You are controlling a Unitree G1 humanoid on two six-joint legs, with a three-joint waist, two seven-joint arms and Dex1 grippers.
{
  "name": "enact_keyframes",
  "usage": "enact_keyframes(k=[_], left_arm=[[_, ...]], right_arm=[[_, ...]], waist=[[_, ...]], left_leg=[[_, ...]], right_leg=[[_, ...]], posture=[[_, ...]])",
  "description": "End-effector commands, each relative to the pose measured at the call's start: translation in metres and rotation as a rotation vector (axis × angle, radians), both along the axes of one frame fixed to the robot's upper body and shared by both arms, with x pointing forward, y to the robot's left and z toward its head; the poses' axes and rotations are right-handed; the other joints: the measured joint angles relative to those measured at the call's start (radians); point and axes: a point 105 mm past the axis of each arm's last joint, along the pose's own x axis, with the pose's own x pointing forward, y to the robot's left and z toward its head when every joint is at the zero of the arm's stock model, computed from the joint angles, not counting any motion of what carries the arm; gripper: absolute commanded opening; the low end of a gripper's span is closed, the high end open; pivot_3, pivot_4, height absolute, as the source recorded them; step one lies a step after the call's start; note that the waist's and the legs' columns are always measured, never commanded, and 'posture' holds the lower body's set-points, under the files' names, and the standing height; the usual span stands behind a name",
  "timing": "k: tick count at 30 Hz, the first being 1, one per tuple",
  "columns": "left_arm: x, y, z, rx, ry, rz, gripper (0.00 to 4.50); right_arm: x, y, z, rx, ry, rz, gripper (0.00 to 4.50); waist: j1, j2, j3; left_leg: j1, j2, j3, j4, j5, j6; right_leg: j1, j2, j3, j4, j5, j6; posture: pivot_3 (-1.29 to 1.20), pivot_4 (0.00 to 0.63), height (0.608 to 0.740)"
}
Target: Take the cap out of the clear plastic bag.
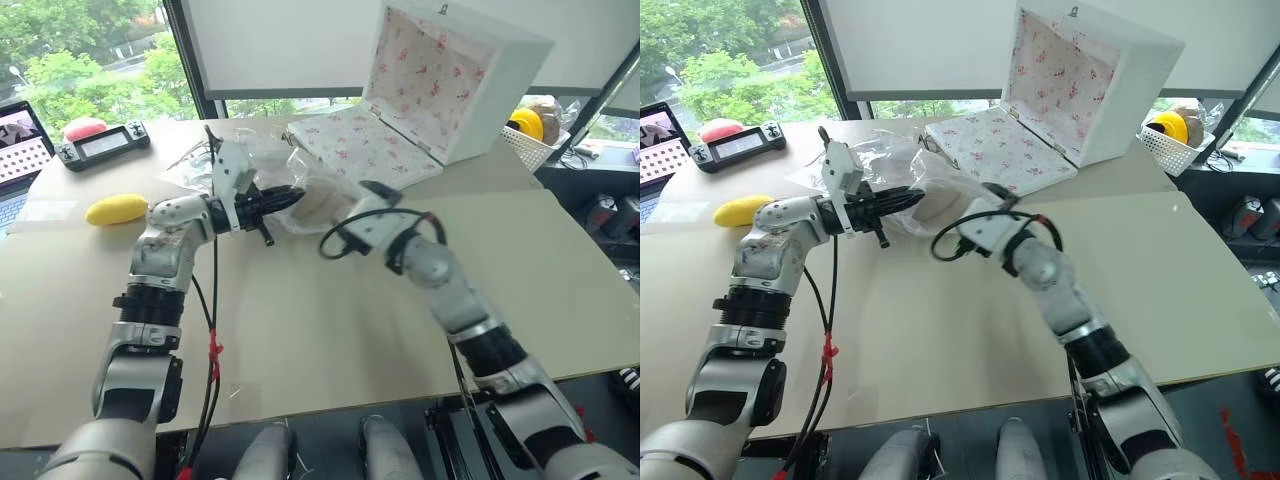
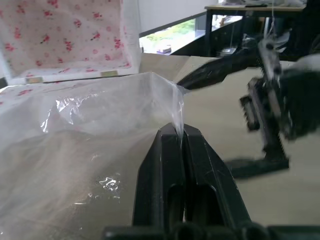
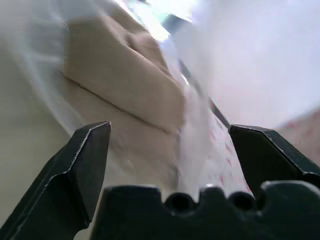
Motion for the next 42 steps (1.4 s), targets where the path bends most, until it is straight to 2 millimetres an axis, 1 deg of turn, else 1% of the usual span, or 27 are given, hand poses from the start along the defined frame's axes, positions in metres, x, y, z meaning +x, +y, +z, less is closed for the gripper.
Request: enact_keyframes(k=[1, 4, 6, 8, 11, 13, 16, 18, 19, 21, 26, 29, 31, 36, 39, 42], left_arm=[[-0.016, -0.006, 0.008, -0.020, -0.021, -0.079, 0.07], [-0.023, -0.005, 0.002, -0.025, 0.008, -0.085, 0.07], [-0.025, -0.003, 0.002, -0.048, 0.027, -0.079, 0.07], [-0.025, 0.000, 0.005, -0.084, 0.047, -0.056, 0.07], [-0.019, 0.007, 0.008, -0.100, 0.043, 0.000, 0.07], [-0.010, 0.013, 0.010, -0.102, 0.029, 0.057, 0.07], [-0.005, 0.016, 0.009, -0.117, 0.028, 0.090, 0.07], [-0.006, 0.016, 0.005, -0.124, 0.038, 0.094, 0.07], [-0.008, 0.014, 0.000, -0.131, 0.053, 0.088, 0.07], [-0.013, 0.011, -0.007, -0.155, 0.084, 0.074, 0.07], [-0.030, 0.003, -0.025, -0.196, 0.157, 0.031, 0.07], [-0.032, 0.006, -0.036, -0.240, 0.189, 0.060, 0.07], [-0.030, 0.012, -0.039, -0.262, 0.195, 0.108, 0.07], [-0.024, 0.016, -0.031, -0.281, 0.177, 0.139, 0.07], [-0.022, 0.016, -0.028, -0.287, 0.171, 0.147, 0.07], [-0.023, 0.012, -0.025, -0.286, 0.164, 0.133, 0.07]], right_arm=[[-0.002, 0.012, 0.010, -0.011, -0.079, 0.045, 4.50], [-0.004, 0.014, 0.007, -0.011, -0.080, 0.055, 4.50], [-0.005, 0.012, 0.005, -0.012, -0.078, 0.055, 4.50], [-0.007, 0.008, 0.001, -0.020, -0.070, 0.057, 4.50], [-0.016, 0.003, -0.003, -0.023, -0.052, 0.085, 4.50], [-0.023, -0.005, -0.004, -0.019, -0.039, 0.094, 4.50], [-0.028, -0.017, -0.005, -0.035, -0.034, 0.080, 4.50], [-0.029, -0.026, -0.005, -0.049, -0.031, 0.058, 4.50], [-0.030, -0.030, -0.005, -0.051, -0.032, 0.047, 4.50], [-0.032, -0.034, -0.005, -0.055, -0.034, 0.036, 4.50], [-0.032, -0.026, -0.005, -0.069, -0.046, 0.040, 4.50], [-0.032, -0.020, -0.008, -0.091, -0.053, 0.054, 4.50], [-0.035, -0.018, -0.015, -0.127, -0.054, 0.070, 4.50], [-0.037, -0.023, -0.033, -0.200, -0.035, 0.073, 4.50], [-0.038, -0.019, -0.039, -0.239, -0.039, 0.093, 4.50], [-0.038, -0.008, -0.045, -0.260, -0.040, 0.119, 4.50]], waist=[[0.000, 0.000, 0.000], [0.000, 0.000, 0.000], [0.001, 0.000, 0.000], [0.002, 0.000, 0.000], [0.003, 0.000, 0.000], [0.003, 0.000, 0.000], [0.002, 0.000, 0.000], [0.002, 0.000, 0.000], [0.002, 0.000, 0.000], [0.002, 0.000, 0.000], [0.001, 0.000, 0.000], [0.005, 0.000, 0.000], [0.005, 0.000, 0.000], [0.007, 0.000, 0.000], [0.006, 0.000, 0.000], [0.003, 0.000, 0.000]], left_leg=[[-0.002, 0.000, 0.000, 0.000, 0.001, -0.001], [-0.005, 0.001, 0.000, 0.000, 0.002, -0.003], [-0.005, 0.001, 0.000, 0.000, 0.002, -0.003], [-0.004, 0.001, -0.001, 0.000, 0.000, 0.000], [-0.003, 0.001, -0.001, 0.000, -0.001, 0.001], [-0.002, 0.001, -0.001, 0.000, -0.001, 0.001], [-0.002, 0.000, -0.001, 0.000, 0.000, 0.001], [-0.002, 0.000, 0.000, 0.000, 0.000, 0.001], [-0.002, 0.000, 0.000, 0.000, 0.000, 0.001], [-0.002, 0.001, 0.000, 0.000, 0.000, 0.001], [-0.001, 0.002, 0.001, 0.000, -0.001, 0.001], [-0.001, 0.002, 0.001, 0.000, -0.001, 0.001], [0.000, 0.002, 0.001, 0.000, -0.001, 0.001], [0.000, 0.002, 0.001, 0.000, -0.001, 0.001], [0.000, 0.002, 0.001, 0.000, -0.001, 0.001], [0.000, 0.002, 0.001, 0.000, -0.001, 0.001]], right_leg=[[-0.002, 0.000, 0.000, 0.001, 0.000, -0.001], [-0.004, 0.000, 0.000, 0.003, 0.001, -0.001], [-0.004, 0.000, 0.000, 0.002, 0.001, -0.001], [-0.004, 0.000, 0.000, 0.001, 0.001, -0.001], [-0.003, 0.000, 0.000, 0.000, 0.001, -0.001], [-0.002, 0.000, 0.000, 0.000, 0.001, -0.002], [-0.002, 0.000, 0.000, 0.000, 0.001, -0.002], [-0.002, 0.000, 0.000, 0.000, 0.001, -0.002], [-0.002, 0.000, 0.000, 0.000, 0.001, -0.002], [-0.002, 0.000, 0.000, 0.000, 0.001, -0.002], [-0.002, 0.001, 0.001, 0.000, 0.001, -0.002], [-0.002, 0.001, 0.001, 0.001, 0.001, -0.002], [-0.001, 0.001, 0.001, 0.000, 0.001, -0.002], [-0.001, 0.001, 0.001, 0.000, 0.001, -0.002], [-0.001, 0.001, 0.001, 0.000, 0.001, -0.002], [-0.001, 0.001, 0.001, 0.000, 0.001, -0.002]], posture=[[0.00, 0.150, 0.740], [0.00, 0.150, 0.740], [0.00, 0.150, 0.740], [0.00, 0.150, 0.740], [0.00, 0.150, 0.740], [0.00, 0.150, 0.740], [0.00, 0.150, 0.740], [0.00, 0.150, 0.740], [0.00, 0.150, 0.740], [0.00, 0.150, 0.740], [0.00, 0.150, 0.740], [0.00, 0.150, 0.740], [0.00, 0.150, 0.740], [0.00, 0.150, 0.740], [0.00, 0.150, 0.740], [0.00, 0.150, 0.740]])
